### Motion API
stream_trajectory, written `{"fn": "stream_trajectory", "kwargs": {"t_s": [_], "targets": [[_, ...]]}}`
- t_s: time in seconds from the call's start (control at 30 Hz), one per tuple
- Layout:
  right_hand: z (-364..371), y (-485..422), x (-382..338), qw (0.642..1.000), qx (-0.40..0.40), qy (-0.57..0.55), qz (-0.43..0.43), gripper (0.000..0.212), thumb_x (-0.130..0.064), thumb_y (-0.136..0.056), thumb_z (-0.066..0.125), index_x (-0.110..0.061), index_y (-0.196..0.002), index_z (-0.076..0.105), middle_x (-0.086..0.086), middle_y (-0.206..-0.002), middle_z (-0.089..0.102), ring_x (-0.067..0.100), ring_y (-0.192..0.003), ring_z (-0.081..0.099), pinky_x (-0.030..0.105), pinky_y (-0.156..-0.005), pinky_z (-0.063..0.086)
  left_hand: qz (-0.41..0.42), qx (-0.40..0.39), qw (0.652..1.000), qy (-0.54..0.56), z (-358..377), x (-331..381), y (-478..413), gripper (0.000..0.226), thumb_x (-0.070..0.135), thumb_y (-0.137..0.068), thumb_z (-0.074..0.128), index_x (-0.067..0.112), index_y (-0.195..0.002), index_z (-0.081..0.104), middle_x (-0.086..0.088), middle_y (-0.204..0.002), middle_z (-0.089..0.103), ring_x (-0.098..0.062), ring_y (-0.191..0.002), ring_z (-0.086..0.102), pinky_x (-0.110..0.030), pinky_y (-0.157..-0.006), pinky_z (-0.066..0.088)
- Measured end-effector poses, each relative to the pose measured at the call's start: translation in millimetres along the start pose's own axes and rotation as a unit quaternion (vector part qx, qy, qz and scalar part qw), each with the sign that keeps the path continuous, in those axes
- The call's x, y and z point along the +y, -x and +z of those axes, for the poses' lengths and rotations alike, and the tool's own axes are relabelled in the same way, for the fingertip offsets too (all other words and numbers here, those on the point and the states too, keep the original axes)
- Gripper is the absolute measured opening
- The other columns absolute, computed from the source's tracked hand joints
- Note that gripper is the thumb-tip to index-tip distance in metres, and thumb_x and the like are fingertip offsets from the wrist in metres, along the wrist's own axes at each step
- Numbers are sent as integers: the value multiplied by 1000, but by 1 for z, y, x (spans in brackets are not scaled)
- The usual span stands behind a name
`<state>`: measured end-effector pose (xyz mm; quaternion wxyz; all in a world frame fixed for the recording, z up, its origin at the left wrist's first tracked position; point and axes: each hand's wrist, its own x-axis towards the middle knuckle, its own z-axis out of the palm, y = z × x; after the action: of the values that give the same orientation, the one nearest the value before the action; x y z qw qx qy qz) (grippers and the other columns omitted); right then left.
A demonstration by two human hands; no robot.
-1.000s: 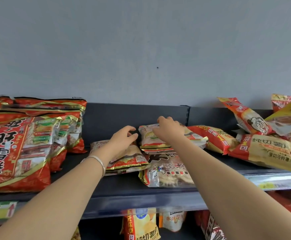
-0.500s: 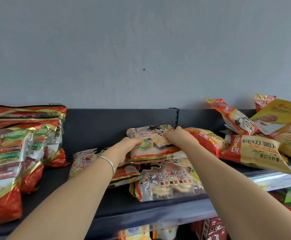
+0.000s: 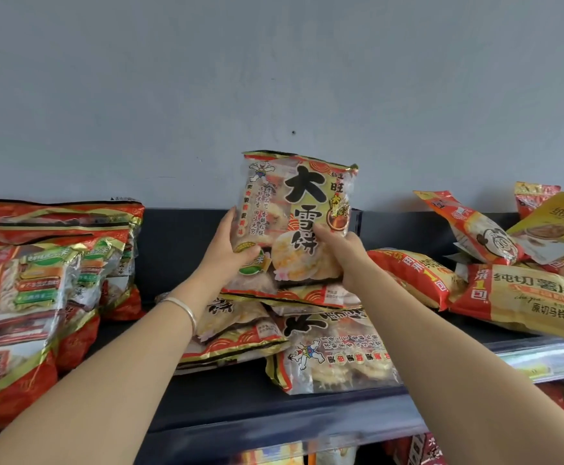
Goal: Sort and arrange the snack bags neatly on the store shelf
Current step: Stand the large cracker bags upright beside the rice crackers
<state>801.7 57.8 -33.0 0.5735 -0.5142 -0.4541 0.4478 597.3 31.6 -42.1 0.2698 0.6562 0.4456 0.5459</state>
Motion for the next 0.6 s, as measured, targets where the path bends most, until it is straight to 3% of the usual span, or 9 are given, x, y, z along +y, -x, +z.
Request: {"fn": "stream_trajectory", "kwargs": {"t_s": [0.2,0.33,0.5,0.6], "targets": [[46,-3,-4,996,28,28,-82,64,-44,-69,83,-18,-117,48,4,-114,62,23,-103,63,46,-93,54,-84,36,994,-64,-41,-30,9,63,24,-91,60,21,-147,31,0,-145,42,-20,-132,42,-37,-104,38],[61,0,-2,992,86,17,-95,65,-47,-74,78,-18,-120,45,3,-112,59,24,-100,61,46,-91,53,-200,71,963,-168,-70,-59,22,56,26,-94,56,8,-143,37,-11,-148,39,-26,-134,39,-35,-106,33],[67,6,4,988,131,7,-79,62,-45,-81,73,-14,-124,40,2,-103,50,22,-90,53,37,-76,45,-336,42,933,-118,-76,-78,37,56,25,-85,70,4,-132,49,-15,-127,57,-27,-110,56,-37,-97,45],[69,8,7,987,140,19,-75,62,-46,-82,72,-14,-125,39,2,-102,50,22,-89,54,37,-75,46,-359,63,927,-90,-75,-83,38,72,26,-77,77,2,-135,42,-16,-129,54,-31,-115,54,-37,-98,44]]}}
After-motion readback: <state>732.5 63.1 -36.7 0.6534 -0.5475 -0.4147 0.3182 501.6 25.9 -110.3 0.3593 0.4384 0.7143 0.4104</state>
